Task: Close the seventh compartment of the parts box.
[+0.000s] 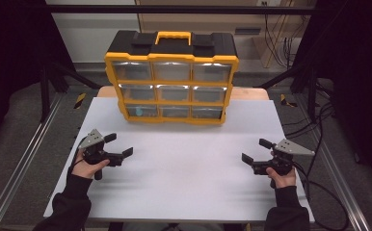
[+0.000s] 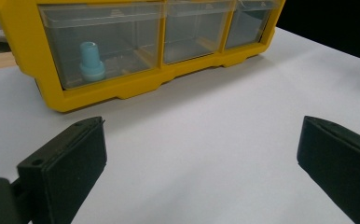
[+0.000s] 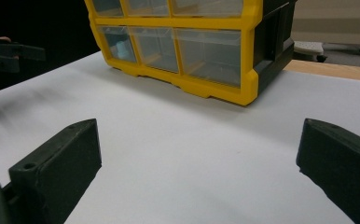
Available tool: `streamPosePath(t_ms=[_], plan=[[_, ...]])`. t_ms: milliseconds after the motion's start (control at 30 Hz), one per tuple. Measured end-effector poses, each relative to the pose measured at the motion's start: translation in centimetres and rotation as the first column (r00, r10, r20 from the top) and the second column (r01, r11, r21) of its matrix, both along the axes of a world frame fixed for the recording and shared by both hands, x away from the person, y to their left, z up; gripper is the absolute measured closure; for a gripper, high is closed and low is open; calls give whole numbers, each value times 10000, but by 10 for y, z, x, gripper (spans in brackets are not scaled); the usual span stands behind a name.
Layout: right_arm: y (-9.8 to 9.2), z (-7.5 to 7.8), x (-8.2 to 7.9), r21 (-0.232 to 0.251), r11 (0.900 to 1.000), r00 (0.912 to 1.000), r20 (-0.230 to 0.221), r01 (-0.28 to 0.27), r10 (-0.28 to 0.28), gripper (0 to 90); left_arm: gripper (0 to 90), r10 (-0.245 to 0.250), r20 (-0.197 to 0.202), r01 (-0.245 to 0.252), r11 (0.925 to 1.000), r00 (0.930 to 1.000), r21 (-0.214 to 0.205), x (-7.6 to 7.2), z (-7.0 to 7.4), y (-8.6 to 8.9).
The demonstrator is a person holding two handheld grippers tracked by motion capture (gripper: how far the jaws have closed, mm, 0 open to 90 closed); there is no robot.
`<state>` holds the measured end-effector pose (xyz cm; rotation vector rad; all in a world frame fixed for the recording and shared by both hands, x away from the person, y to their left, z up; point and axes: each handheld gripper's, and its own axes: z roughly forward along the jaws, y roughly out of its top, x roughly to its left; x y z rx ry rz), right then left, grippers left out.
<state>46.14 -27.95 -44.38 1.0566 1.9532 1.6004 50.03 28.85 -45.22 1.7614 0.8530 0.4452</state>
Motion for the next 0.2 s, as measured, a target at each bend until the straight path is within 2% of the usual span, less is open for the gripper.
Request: streamPosePath(t_ms=[200], plan=[[1, -1, 0, -49, 10000, 10000, -73, 17, -17, 3, 11, 133, -80, -133, 9999, 9999, 11, -1, -5, 8]])
